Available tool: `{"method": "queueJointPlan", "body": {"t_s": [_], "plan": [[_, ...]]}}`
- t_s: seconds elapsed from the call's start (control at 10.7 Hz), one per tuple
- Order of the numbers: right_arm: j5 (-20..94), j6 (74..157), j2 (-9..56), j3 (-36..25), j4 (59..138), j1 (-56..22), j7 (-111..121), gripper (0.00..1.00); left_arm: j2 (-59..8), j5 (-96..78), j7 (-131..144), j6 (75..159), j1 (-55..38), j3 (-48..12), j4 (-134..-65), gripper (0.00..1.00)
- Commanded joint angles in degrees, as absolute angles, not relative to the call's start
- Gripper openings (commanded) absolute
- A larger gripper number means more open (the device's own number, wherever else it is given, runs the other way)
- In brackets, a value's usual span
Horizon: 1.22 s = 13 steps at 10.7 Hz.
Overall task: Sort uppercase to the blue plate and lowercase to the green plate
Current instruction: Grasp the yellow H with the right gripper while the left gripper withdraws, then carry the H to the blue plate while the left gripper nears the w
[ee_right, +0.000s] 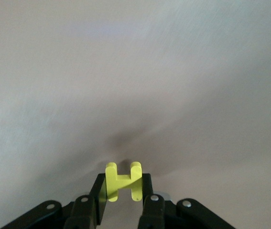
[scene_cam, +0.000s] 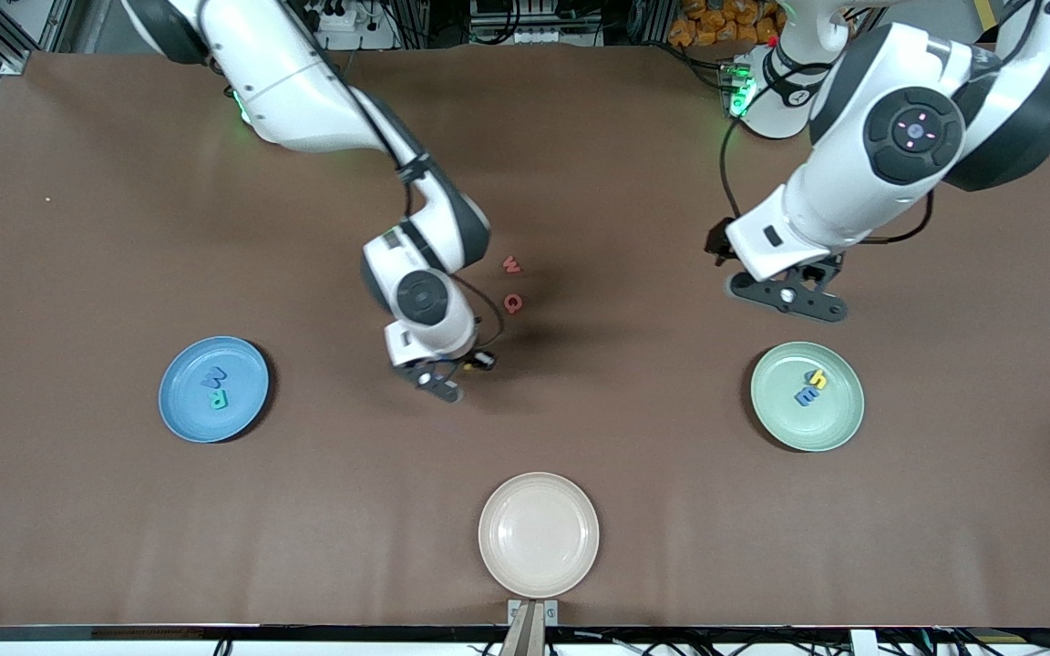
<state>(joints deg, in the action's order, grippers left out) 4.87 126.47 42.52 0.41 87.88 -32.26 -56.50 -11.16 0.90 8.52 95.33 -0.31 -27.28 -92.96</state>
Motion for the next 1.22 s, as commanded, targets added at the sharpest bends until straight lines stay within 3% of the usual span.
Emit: {"method": "queueJointPlan", "body": {"t_s": [0.0, 0.37, 0.75, 1.12], "plan": [[4.4, 121.7, 39.1, 1.1, 89.3, -27.8, -47.7, 0.0, -10.1, -3.3, 11.8, 96.7, -1.5, -29.6, -94.4, 1.0], [4.2, 115.5, 36.7, 1.1, 89.7, -15.6, -24.1, 0.0, -13.3, -3.5, 32.6, 103.9, -7.0, -35.7, -95.8, 1.0], [3.6, 115.3, 36.8, 1.0, 89.8, -5.9, -3.4, 0.0, -14.8, -2.7, 43.1, 116.2, -13.9, -36.5, -102.6, 1.0], [1.8, 114.8, 37.1, 1.1, 92.2, 0.2, 4.9, 0.0, -23.4, 6.2, 58.2, 125.2, -20.7, -36.5, -102.8, 1.0]]}}
